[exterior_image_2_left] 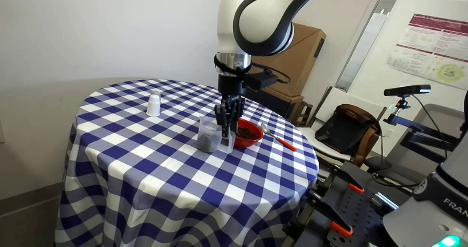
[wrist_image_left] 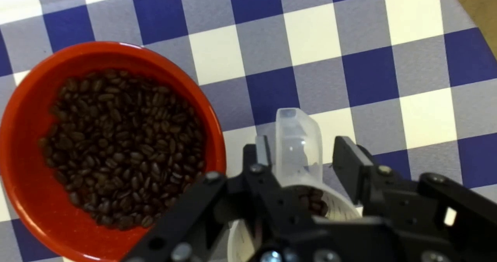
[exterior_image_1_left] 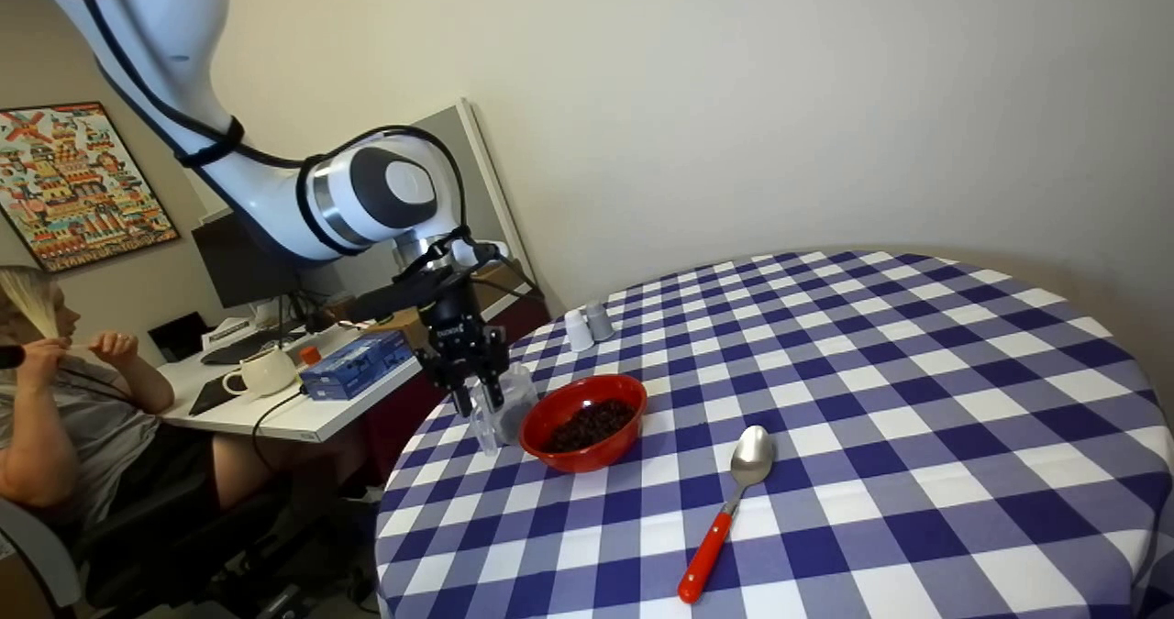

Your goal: Pour the contents in the jug into the red bowl

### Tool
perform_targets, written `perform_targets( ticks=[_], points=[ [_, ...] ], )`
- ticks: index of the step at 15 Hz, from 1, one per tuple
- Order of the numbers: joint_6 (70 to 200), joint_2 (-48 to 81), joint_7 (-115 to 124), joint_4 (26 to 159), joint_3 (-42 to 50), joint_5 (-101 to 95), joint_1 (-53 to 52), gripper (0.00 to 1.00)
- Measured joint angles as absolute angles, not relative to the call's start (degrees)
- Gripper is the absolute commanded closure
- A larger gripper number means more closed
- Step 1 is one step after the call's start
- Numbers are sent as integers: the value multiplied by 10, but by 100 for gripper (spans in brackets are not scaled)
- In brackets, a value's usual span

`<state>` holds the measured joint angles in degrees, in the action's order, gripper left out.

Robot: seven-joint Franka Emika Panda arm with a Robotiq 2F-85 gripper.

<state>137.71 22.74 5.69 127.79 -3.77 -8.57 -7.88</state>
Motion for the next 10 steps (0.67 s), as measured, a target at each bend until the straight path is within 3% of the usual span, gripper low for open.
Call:
perform_targets(
  ticks=[3, 10],
  points=[
    [1376, 225, 56, 1278, -38, -85, -79, 1],
    [1345, 158, 54, 1276, -28, -81, -56, 0]
  ],
)
